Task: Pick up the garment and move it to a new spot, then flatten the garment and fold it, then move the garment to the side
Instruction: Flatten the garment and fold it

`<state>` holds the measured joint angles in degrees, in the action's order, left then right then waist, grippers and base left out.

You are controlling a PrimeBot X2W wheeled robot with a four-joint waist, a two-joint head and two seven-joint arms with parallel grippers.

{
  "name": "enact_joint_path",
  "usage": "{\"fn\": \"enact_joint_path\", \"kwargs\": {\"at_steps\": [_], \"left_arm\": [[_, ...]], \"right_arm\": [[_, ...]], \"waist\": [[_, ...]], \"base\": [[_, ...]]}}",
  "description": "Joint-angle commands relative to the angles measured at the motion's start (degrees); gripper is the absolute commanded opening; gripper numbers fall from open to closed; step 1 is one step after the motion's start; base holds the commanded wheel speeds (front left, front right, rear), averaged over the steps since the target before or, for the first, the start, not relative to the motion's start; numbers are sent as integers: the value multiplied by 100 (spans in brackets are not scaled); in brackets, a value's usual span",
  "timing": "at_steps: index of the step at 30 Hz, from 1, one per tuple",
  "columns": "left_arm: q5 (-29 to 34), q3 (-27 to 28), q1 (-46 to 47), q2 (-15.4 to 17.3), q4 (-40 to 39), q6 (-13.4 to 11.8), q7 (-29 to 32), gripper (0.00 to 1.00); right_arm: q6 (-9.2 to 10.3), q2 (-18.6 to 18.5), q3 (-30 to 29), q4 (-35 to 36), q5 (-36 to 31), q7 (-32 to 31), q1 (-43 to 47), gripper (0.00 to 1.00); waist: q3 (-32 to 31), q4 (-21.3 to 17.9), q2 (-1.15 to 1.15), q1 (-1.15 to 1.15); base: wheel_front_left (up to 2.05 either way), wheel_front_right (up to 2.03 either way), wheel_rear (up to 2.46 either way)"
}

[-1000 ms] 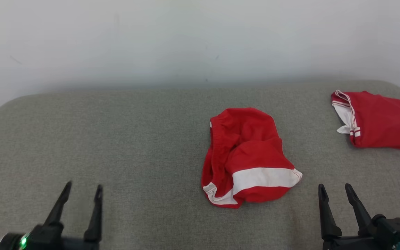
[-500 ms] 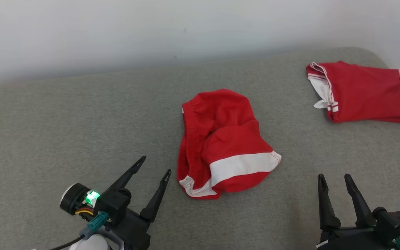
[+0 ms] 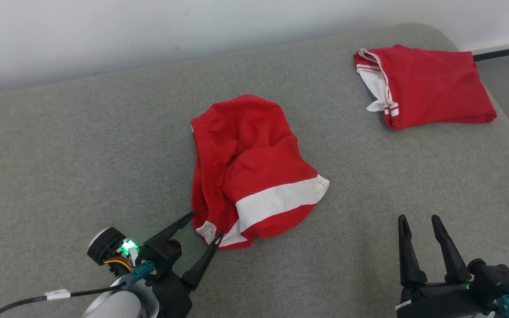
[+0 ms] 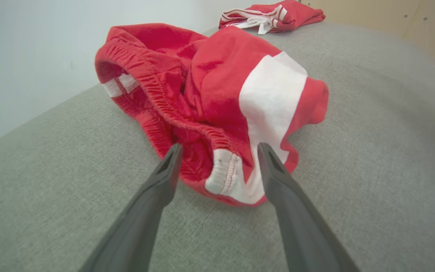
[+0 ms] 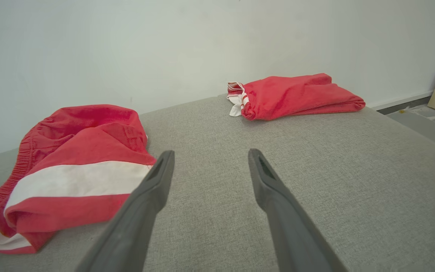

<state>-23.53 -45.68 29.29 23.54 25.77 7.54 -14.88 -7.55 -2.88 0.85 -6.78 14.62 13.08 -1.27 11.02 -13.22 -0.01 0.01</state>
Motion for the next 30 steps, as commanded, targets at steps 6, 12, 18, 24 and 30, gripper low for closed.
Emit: {"fn": "enact_joint_path", "kwargs": {"at_steps": [6, 12, 18, 24, 30], "left_arm": [[-350, -558, 338, 106, 368, -12, 154, 59], [-632, -589, 424, 51, 632, -12, 81, 0], [-842, -361, 182, -49, 592, -49, -5, 0], [-992, -40, -415, 56, 92, -213, -30, 0], [-1060, 381, -1237, 238, -382, -465, -31, 0]], "right_arm": [[14, 0, 47, -93, 59, 78, -97, 100], [14, 0, -66, -157, 28, 111, 21, 100], [14, -1, -143, -161, -27, 79, 90, 100], [14, 0, -193, -88, -117, -45, 162, 100], [14, 0, -254, 19, -164, -201, 226, 100]], "waist": [[100, -231, 1, -1], [-67, -148, 1, -1], [-303, 162, 1, -1], [-539, 635, 1, -1], [-641, 991, 1, -1]], "base": [[0, 0, 0], [0, 0, 0], [0, 0, 0], [0, 0, 0], [0, 0, 0]]}}
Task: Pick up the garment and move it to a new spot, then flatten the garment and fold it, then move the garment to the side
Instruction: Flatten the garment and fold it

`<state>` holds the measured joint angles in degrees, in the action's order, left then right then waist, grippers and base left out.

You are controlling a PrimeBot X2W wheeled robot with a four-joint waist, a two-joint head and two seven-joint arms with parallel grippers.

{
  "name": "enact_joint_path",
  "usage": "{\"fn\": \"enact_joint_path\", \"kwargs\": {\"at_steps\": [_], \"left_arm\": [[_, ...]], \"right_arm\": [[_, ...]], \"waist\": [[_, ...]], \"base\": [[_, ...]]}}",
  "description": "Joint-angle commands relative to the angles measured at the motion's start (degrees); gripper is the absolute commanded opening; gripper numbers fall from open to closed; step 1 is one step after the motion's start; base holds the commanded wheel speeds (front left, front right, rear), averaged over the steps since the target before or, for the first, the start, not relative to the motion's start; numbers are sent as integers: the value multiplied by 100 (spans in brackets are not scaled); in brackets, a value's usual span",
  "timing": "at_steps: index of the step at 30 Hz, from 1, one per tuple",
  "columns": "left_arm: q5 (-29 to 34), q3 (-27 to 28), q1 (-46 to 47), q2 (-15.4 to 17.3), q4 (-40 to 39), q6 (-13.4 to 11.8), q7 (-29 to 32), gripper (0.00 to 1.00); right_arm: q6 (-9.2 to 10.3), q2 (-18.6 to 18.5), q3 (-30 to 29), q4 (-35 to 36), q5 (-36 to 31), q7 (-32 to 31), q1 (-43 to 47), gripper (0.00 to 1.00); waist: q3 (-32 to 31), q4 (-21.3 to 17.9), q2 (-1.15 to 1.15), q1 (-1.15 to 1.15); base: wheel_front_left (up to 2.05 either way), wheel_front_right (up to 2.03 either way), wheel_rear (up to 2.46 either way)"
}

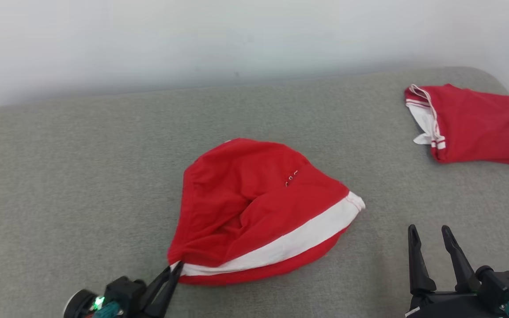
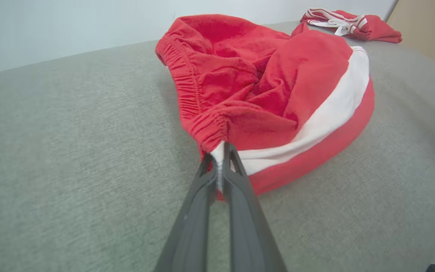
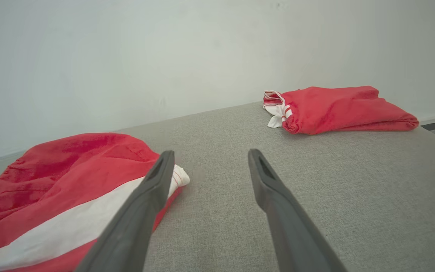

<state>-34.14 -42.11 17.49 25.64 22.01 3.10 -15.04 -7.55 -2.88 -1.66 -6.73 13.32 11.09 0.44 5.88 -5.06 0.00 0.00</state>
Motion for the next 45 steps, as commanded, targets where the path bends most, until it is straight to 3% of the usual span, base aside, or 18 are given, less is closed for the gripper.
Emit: {"fn": "enact_joint_path", "kwargs": {"at_steps": [1, 9, 10, 11, 12, 30, 45], "left_arm": [[-32, 105, -137, 24, -44, -38, -16, 0], [-19, 642, -661, -86, 66, -68, -17, 0], [7, 701, -691, -110, 93, -60, -17, 5], [66, 779, -709, -138, 93, -95, -17, 63], [116, 870, -734, -178, 63, -119, -17, 100], [1323, 3012, -1434, -727, -1121, -239, -18, 100], [1976, 4392, -2239, -1152, -1901, 142, -18, 100]], "right_arm": [[14, -1, 1, 26, -37, -22, 62, 100], [14, -1, 25, 73, -36, -105, 108, 100], [14, -1, 29, 74, -32, -112, 111, 100], [14, 0, 25, 72, -30, -118, 117, 100], [14, -1, 13, 70, -27, -121, 125, 100], [15, 0, -133, 176, -95, -192, 270, 100], [15, -1, -180, 161, -24, -149, 429, 100]], "waist": [[-135, 190, 0, 0], [-183, 149, 0, 0], [-187, 138, 0, 0], [-193, 128, 0, 0], [-201, 123, 0, 0], [-550, 348, 0, 0], [-800, 509, 0, 0]], "base": [[0, 0, 0], [0, 0, 0], [0, 0, 0], [0, 0, 0], [0, 0, 0], [0, 0, 0], [0, 0, 0]]}}
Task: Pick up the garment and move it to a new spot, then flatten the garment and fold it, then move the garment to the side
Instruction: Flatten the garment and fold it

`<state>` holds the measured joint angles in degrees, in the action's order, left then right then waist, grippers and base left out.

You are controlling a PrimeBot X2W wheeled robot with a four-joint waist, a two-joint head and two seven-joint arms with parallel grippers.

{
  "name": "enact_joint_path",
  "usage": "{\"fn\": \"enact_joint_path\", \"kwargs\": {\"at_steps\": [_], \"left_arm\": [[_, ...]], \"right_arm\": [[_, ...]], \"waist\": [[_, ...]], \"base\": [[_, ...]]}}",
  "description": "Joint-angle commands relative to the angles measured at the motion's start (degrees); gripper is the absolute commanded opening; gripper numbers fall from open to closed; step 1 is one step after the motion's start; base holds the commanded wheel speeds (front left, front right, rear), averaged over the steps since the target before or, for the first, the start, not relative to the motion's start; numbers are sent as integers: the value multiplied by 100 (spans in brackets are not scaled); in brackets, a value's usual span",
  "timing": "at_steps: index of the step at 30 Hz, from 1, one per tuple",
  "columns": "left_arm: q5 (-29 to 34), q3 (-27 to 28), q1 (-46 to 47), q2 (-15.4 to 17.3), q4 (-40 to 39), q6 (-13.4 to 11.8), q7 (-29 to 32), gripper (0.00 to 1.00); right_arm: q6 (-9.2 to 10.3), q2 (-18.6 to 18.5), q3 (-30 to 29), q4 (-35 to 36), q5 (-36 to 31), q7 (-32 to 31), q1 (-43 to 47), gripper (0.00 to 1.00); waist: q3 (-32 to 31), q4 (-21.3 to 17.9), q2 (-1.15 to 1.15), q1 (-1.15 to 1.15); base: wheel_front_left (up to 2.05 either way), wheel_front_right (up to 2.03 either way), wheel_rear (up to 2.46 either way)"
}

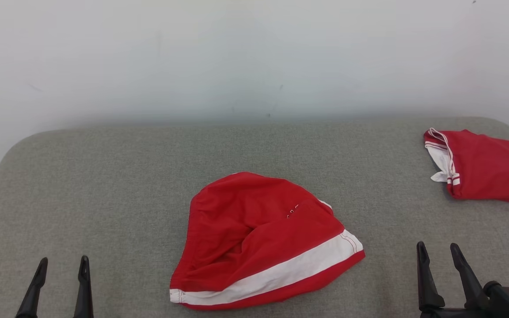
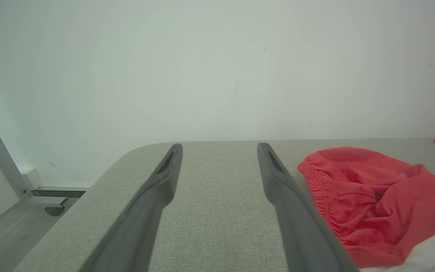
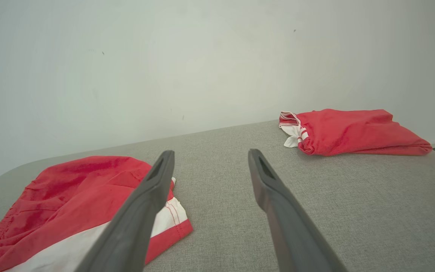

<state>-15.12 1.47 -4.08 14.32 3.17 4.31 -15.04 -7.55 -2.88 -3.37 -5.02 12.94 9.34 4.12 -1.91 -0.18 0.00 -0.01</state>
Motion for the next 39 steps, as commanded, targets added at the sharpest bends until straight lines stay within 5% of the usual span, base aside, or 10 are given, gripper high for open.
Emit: {"fn": "enact_joint_path", "kwargs": {"at_steps": [1, 17, 27, 39], "left_arm": [[88, 87, -111, -56, -32, 46, -18, 100], [368, 170, -150, -439, 68, 278, -18, 100], [-164, -1280, 443, -81, 952, 309, -17, 100], [-1116, -3137, 1490, 482, 2299, 310, -18, 100]], "right_arm": [[15, 0, -4, -17, 22, 24, 73, 100], [15, -1, 106, -24, -117, -94, -33, 100], [15, -21, 207, -475, -266, -307, -539, 100], [15, -294, 596, -1887, -263, -429, -1562, 100]], "waist": [[-28, 31, 0, 1], [3, 191, 0, 1], [191, 210, 0, 1], [702, 182, 0, 1]], "base": [[0, 0, 0], [0, 0, 0], [0, 0, 0], [0, 0, 0]]}}
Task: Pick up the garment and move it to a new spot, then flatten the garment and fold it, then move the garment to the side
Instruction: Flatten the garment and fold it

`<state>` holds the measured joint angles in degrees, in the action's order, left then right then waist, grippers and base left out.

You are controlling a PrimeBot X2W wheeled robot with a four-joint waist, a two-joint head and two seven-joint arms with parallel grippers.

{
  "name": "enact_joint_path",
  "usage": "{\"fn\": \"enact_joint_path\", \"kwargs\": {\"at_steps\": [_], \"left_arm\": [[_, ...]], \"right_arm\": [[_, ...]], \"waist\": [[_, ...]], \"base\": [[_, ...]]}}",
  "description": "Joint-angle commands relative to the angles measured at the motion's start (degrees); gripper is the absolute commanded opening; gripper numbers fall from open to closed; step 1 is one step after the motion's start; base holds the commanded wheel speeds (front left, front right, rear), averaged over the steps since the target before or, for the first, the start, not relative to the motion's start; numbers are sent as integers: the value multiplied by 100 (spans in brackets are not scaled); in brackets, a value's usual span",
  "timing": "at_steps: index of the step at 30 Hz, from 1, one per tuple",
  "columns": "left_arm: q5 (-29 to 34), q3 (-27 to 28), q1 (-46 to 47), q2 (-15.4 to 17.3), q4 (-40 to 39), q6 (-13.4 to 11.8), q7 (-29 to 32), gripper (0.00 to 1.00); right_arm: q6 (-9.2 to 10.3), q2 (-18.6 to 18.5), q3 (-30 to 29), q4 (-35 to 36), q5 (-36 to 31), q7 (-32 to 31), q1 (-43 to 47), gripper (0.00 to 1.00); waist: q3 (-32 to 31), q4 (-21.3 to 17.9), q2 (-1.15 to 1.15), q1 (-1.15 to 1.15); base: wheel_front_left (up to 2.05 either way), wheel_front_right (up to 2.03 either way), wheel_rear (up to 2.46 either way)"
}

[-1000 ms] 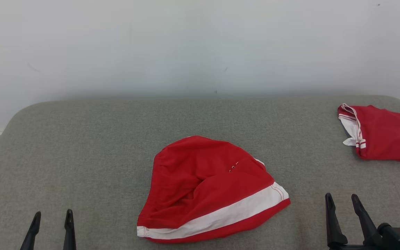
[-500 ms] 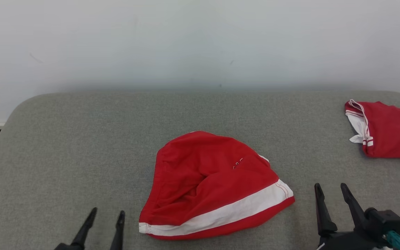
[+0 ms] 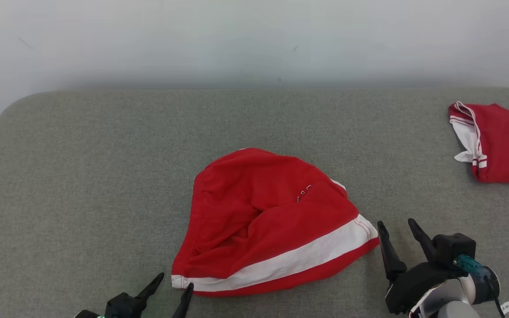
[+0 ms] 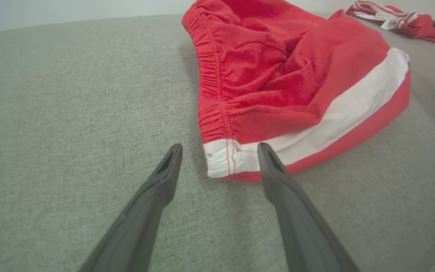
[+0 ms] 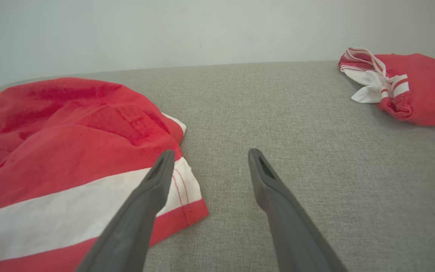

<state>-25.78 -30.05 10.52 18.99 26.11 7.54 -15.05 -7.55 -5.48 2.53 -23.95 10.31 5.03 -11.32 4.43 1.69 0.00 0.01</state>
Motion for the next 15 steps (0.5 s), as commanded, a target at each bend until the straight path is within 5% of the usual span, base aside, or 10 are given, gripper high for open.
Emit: {"fn": "enact_joint_path", "kwargs": {"at_steps": [1, 15], "left_arm": [[-127, -115, 115, 66, 84, -13, -17, 100], [-1422, -1731, 1074, 566, 635, -12, -16, 100]], "right_arm": [[15, -60, 60, -129, 27, 11, -92, 100], [15, -283, 1287, -1788, 531, 19, -1115, 100]], "waist": [[93, -4, 0, -1], [270, -15, 0, -1]], "base": [[0, 0, 0], [0, 0, 0]]}}
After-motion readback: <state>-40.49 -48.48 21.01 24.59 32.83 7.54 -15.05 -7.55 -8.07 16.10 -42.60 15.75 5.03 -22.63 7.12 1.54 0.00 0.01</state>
